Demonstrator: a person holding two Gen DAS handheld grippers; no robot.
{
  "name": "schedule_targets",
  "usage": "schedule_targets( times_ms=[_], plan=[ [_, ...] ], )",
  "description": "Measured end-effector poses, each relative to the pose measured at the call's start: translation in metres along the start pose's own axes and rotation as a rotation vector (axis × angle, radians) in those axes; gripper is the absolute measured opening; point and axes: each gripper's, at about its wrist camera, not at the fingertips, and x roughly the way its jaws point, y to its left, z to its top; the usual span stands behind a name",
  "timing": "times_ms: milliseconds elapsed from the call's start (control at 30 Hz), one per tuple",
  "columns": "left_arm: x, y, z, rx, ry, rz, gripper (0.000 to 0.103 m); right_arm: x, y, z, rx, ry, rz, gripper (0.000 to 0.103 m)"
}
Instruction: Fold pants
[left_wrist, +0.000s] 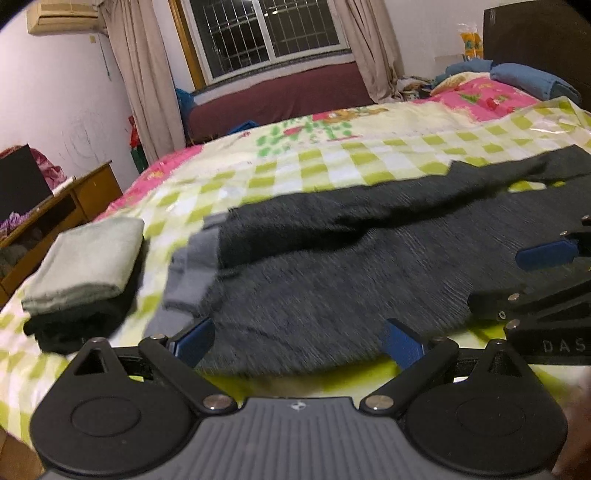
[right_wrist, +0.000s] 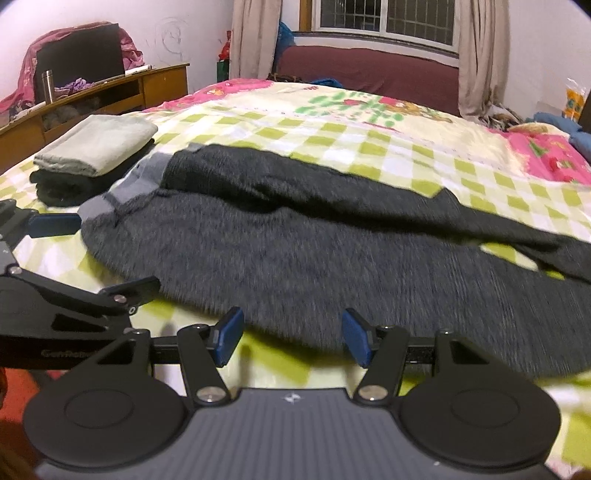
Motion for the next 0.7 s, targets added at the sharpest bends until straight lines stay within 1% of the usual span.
schedule_targets(
  times_ms=[100, 167, 233, 300, 367, 433, 500, 600, 633, 700],
  plan=[
    [0.022, 0.013, 0.007, -0.016, 0.0, 0.003, 0.103, 0.02, 0.003, 0.019, -0.008, -0.003, 0.003, 0.06],
    [0.038, 0.02, 0.006, -0.022, 0.034, 0.001, 0.103, 0.035, 0.005, 0.026, -0.025, 0.002, 0.01, 0.06],
    [0.051, 0.025, 0.0, -0.009, 0.08, -0.023, 0.103, 0.053, 0.004, 0.028, -0.027, 0.065, 0.037, 0.06],
    [0.053, 0.034, 0.002, -0.025, 0.11, -0.08, 0.103, 0.066, -0.003, 0.031, -0.022, 0.132, 0.072, 0.06],
    [0.047, 0.043, 0.012, -0.001, 0.091, -0.128, 0.103, 0.063, -0.011, 0.042, -0.023, 0.145, 0.118, 0.06],
    [0.042, 0.053, 0.028, 0.042, 0.034, -0.146, 0.103, 0.06, -0.027, 0.066, -0.024, 0.118, 0.177, 0.061],
    [0.051, 0.065, 0.049, 0.077, -0.003, -0.165, 0.103, 0.069, -0.037, 0.091, -0.07, 0.087, 0.198, 0.062],
    [0.087, 0.08, 0.079, 0.149, -0.03, -0.162, 0.103, 0.106, -0.05, 0.132, -0.197, 0.053, 0.185, 0.062],
    [0.1, 0.085, 0.086, 0.161, -0.03, -0.166, 0.103, 0.124, -0.053, 0.145, -0.226, 0.06, 0.187, 0.062],
    [0.133, 0.098, 0.101, 0.177, -0.021, -0.187, 0.103, 0.163, -0.06, 0.169, -0.265, 0.103, 0.217, 0.062]
  ],
)
